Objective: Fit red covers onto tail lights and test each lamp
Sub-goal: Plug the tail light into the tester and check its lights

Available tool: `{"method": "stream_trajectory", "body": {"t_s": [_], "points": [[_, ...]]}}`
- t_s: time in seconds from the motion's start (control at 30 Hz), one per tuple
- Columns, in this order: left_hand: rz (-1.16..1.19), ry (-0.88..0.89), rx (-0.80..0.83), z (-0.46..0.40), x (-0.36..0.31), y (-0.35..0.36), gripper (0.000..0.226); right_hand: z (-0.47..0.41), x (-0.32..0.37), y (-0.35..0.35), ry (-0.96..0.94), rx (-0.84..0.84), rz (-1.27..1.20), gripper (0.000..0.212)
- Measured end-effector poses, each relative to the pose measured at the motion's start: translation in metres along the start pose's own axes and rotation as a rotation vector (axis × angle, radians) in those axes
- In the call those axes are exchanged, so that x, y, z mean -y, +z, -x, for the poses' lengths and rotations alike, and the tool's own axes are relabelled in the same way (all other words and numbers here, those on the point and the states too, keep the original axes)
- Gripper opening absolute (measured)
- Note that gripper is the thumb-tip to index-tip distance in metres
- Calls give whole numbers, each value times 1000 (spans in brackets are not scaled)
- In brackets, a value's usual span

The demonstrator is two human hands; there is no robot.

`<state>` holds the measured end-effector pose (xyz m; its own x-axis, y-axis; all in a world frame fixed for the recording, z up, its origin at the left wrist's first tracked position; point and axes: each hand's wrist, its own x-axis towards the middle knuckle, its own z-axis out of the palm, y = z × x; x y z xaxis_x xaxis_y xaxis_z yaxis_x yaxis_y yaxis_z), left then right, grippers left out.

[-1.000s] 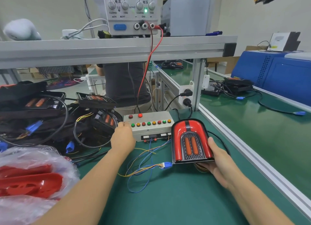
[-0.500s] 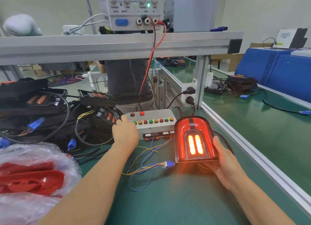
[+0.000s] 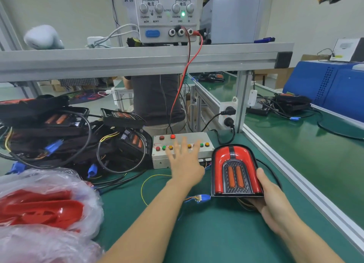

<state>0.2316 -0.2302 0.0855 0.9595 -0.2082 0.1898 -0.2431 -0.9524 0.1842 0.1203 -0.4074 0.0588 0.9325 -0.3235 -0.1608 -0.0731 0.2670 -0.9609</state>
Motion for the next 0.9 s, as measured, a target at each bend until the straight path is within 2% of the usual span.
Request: {"method": "stream_trajectory", "body": {"t_s": [0.13, 0.33, 0.53, 0.9], "points": [[35, -62, 118, -8, -16, 5, 88, 1, 1, 0, 6, -6, -6, 44], [12, -153, 136, -17, -10, 3, 87, 2, 1, 0, 24, 14, 1, 45], [-13, -178, 140, -20, -18, 0, 86, 1, 2, 0, 34, 20, -4, 44], [79, -193, 227, -19, -19, -3, 84, 1, 4, 1, 32, 16, 1, 46]]}}
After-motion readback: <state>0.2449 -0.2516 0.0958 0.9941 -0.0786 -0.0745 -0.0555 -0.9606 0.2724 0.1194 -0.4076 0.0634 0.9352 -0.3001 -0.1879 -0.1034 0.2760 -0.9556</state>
